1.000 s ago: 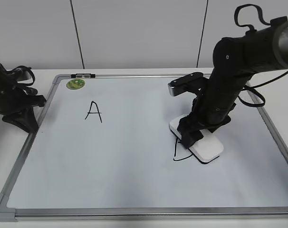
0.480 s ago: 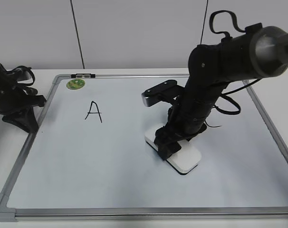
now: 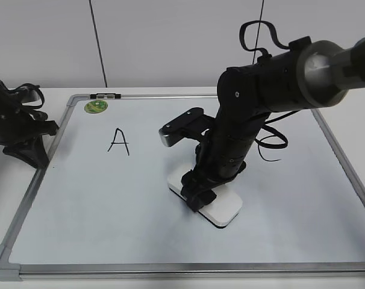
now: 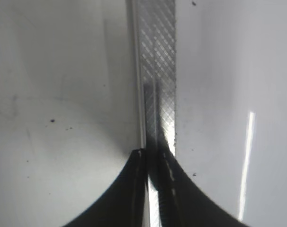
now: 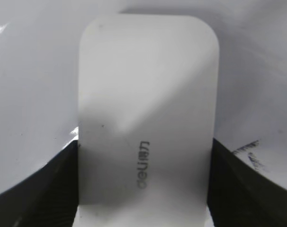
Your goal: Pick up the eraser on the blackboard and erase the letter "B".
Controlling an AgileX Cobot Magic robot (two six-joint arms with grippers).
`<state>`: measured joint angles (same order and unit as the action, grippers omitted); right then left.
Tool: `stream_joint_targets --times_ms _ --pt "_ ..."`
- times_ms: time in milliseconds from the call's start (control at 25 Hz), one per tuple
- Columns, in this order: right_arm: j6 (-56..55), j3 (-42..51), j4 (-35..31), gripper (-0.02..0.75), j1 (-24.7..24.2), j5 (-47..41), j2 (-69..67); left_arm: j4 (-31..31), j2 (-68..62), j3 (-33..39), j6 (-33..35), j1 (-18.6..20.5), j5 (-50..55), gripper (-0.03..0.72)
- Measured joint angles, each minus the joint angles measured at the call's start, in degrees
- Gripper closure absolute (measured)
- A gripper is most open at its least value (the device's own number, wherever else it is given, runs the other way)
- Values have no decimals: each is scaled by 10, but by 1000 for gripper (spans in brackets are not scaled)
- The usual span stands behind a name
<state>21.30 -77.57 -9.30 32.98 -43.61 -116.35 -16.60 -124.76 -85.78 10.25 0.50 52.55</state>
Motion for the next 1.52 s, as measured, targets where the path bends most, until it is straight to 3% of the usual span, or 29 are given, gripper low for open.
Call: stream_joint_targets --times_ms 400,880,1200,1520 --pt "-74 0 72 207 -7 3 0 0 0 0 0 0 0 641" --pt "-142 -1 156 208 -82 4 1 1 0 0 0 0 0 640" --pt "-146 1 160 208 -95 2 14 1 0 0 0 0 0 640" --pt "-146 -5 175 208 -106 -12 140 2 0 0 0 0 0 640"
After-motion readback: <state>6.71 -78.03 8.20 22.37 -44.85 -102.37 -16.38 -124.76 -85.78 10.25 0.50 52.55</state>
